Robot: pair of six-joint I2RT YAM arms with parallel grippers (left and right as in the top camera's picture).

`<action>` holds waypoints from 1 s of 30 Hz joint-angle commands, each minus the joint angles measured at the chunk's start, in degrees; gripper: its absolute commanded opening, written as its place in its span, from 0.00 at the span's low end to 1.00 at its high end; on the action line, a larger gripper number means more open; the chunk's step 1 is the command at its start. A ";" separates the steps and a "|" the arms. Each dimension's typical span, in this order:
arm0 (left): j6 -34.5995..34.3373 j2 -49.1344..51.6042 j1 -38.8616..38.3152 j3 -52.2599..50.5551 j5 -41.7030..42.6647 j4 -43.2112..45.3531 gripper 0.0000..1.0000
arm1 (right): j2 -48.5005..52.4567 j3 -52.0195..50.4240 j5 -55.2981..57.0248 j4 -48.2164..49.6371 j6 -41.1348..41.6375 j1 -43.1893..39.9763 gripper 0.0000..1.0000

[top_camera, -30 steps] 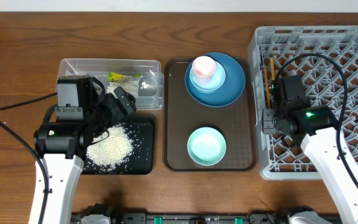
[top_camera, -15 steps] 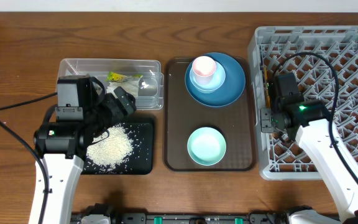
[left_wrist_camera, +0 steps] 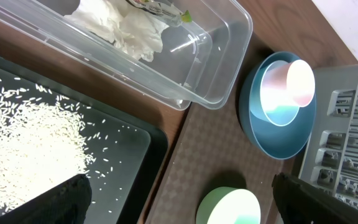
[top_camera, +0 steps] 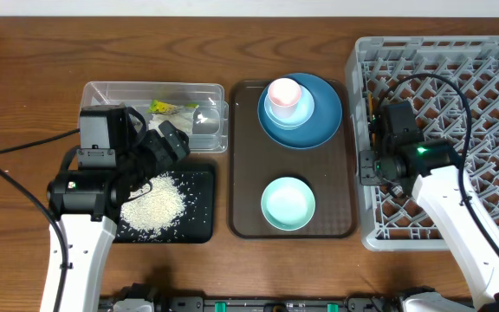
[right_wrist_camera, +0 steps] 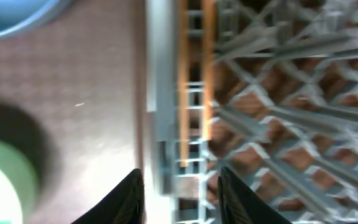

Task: Sort waste into correct bins and load items into the dishwasher rack
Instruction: 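Move the right gripper over the mint-green bowl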

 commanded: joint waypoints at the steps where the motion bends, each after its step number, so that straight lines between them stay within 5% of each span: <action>1: 0.81 0.07 0.28 0.48 -0.33 0.07 0.96 | -0.42 3.26 -13.31 0.39 0.00 -0.81 0.38; 10: 0.81 0.07 0.28 0.46 -0.33 0.07 0.96 | -0.39 4.94 -33.81 2.91 1.57 1.20 0.34; 30: 0.79 0.07 0.28 0.46 -0.33 0.07 0.96 | 0.02 4.87 -22.12 7.32 2.82 24.94 0.28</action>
